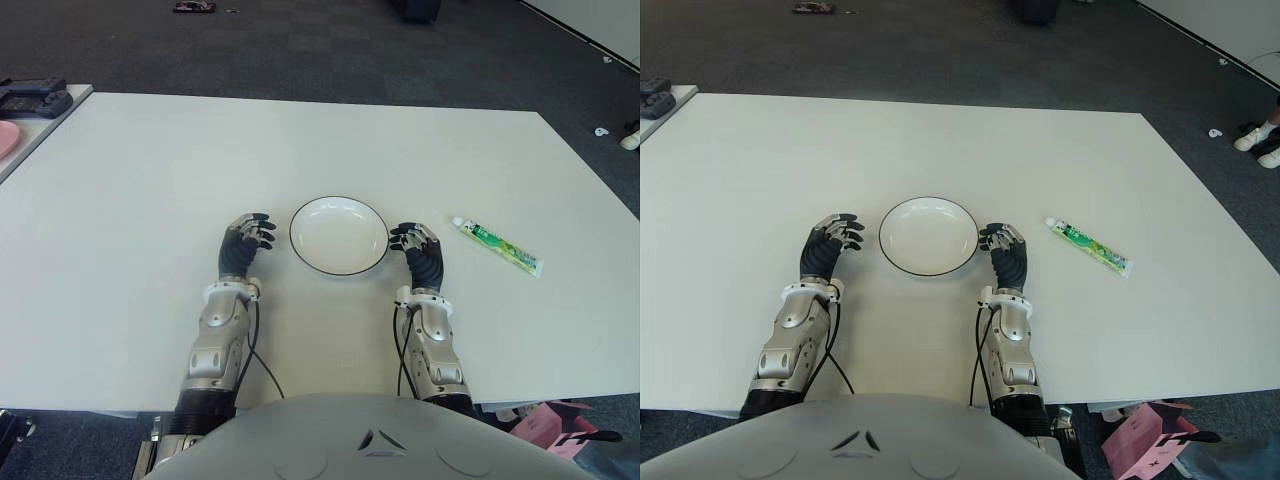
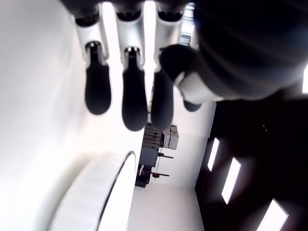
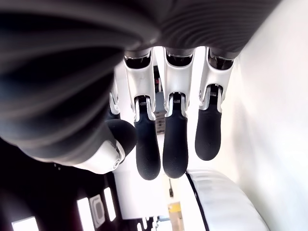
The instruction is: Put the toothpaste on the table into the plate.
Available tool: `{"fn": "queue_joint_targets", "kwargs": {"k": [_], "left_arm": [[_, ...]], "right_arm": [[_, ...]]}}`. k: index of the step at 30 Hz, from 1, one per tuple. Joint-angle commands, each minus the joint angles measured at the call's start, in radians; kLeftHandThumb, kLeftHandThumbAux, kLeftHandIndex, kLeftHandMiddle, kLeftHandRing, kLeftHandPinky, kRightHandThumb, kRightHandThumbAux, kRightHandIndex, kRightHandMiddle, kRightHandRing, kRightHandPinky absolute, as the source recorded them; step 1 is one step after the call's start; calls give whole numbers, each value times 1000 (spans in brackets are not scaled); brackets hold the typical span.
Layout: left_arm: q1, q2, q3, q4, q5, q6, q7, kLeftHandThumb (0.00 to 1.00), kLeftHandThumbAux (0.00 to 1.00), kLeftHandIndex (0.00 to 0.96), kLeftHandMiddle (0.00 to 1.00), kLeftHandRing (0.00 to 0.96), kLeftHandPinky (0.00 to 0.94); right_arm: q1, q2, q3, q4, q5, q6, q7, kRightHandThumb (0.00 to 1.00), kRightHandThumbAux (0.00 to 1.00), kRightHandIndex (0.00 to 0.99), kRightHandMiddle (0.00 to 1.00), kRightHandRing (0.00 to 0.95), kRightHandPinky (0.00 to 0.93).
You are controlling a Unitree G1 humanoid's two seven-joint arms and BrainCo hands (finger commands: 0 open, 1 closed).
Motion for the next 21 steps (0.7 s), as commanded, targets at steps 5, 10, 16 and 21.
{"fn": "queue_joint_targets", "kwargs": {"k": [5, 10, 16, 21], "left_arm": [[61, -34, -3, 50, 8, 94, 30, 834, 679, 409, 484, 570, 563], [60, -32, -6, 46, 13, 103, 32, 835, 679, 414, 480, 567, 559], [62, -34, -8, 38, 17, 113, 34, 835, 679, 416, 478, 563, 552], [61, -35, -4, 35, 10, 121, 30, 835, 678, 416, 478, 550, 536]], "right_arm": [[67, 67, -21, 80, 14, 80, -23, 704, 732, 428, 518, 515, 499], [65, 56, -15, 68, -12, 57, -29, 706, 731, 428, 517, 517, 501], [65, 35, -11, 58, -58, 15, -32, 706, 730, 428, 513, 511, 494], [56, 6, -26, 2, -115, -49, -52, 708, 729, 428, 511, 508, 493]]}}
